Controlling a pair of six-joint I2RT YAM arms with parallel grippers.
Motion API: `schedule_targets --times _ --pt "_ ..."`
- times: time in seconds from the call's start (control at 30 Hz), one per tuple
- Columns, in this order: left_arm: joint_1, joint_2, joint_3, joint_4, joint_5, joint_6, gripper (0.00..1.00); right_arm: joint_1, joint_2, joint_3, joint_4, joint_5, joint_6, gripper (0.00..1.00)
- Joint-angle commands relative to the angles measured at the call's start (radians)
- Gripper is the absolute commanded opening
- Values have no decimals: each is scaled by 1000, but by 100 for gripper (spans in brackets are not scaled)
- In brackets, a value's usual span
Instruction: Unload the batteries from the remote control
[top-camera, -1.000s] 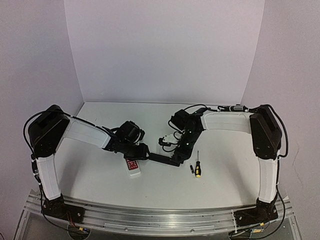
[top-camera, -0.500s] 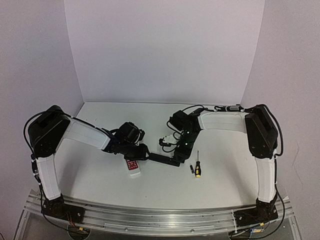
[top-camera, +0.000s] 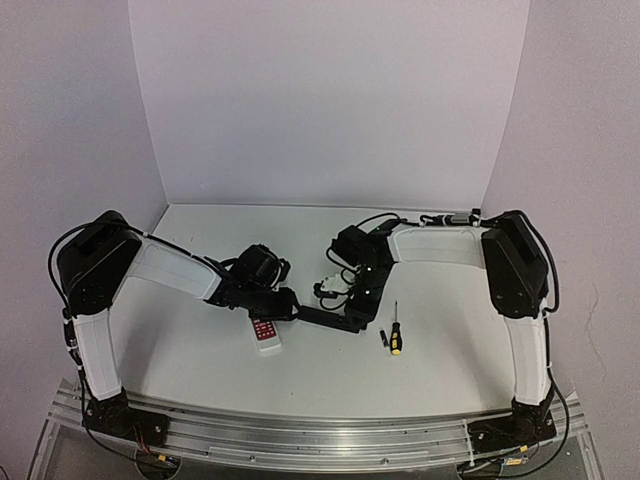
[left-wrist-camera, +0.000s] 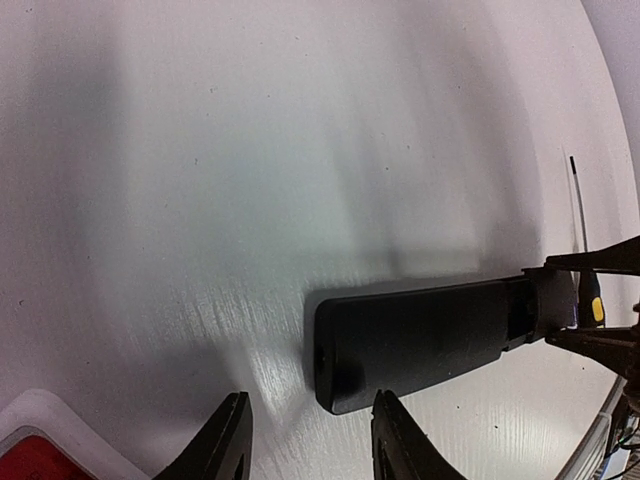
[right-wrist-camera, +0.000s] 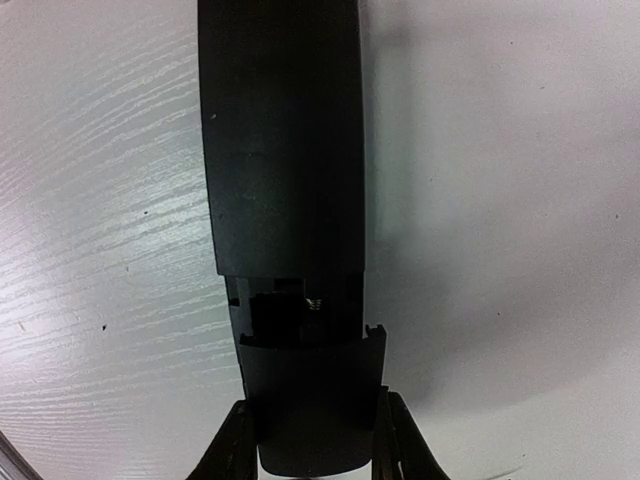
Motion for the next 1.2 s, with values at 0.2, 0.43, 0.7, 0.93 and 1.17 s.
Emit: schedule_targets --times 0.2,0.43,0.7,0.93,1.17 --pt "-6 42 10 -35 -3 -12 41 14 29 59 -27 6 21 1" --pt "-6 44 11 -34 2 -13 41 16 37 65 -29 6 23 1" --pt "-6 45 12 -32 4 -14 41 16 46 68 -31 3 27 1" --pt "-7 46 16 -32 6 -20 41 18 61 77 -30 2 34 1" --pt "-8 49 16 -33 8 -21 41 19 68 79 -32 6 39 4"
